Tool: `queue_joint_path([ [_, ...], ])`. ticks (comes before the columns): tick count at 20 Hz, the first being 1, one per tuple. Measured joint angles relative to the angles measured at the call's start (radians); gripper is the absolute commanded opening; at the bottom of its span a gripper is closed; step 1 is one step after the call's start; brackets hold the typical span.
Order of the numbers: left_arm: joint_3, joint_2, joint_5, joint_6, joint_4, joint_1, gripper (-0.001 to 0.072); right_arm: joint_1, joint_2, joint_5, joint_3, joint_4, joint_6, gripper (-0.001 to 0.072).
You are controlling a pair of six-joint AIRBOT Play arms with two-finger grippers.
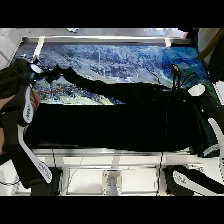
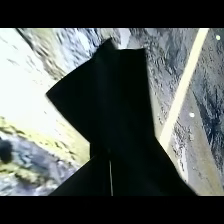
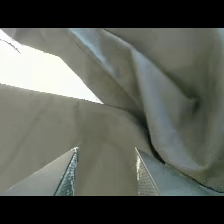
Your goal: Fold the clothes and pants, and hang the long-sleeved shirts on hangers.
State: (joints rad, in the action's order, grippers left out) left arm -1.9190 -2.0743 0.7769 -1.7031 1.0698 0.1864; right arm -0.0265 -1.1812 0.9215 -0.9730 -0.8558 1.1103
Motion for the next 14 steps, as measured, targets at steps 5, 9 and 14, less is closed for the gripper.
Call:
queue_joint_path([
  [5, -0.001, 0.143, 0.201, 0.006, 0.221, 0.063, 0.0018, 0.001, 0.024, 0.076, 0.0, -0.011, 0.005, 0.0388],
  [9, -0.002, 0.18, 0.41, 0.027, 0.315, 0.076, 0.0594, 0.001, 0.032, 0.1, 0.0, 0.013, 0.006, 0.0389],
  [14, -0.004, 0.217, 0.443, 0.051, 0.317, 0.076, 0.0596, 0.001, 0.033, 0.103, 0.0, 0.068, 0.007, 0.0389],
])
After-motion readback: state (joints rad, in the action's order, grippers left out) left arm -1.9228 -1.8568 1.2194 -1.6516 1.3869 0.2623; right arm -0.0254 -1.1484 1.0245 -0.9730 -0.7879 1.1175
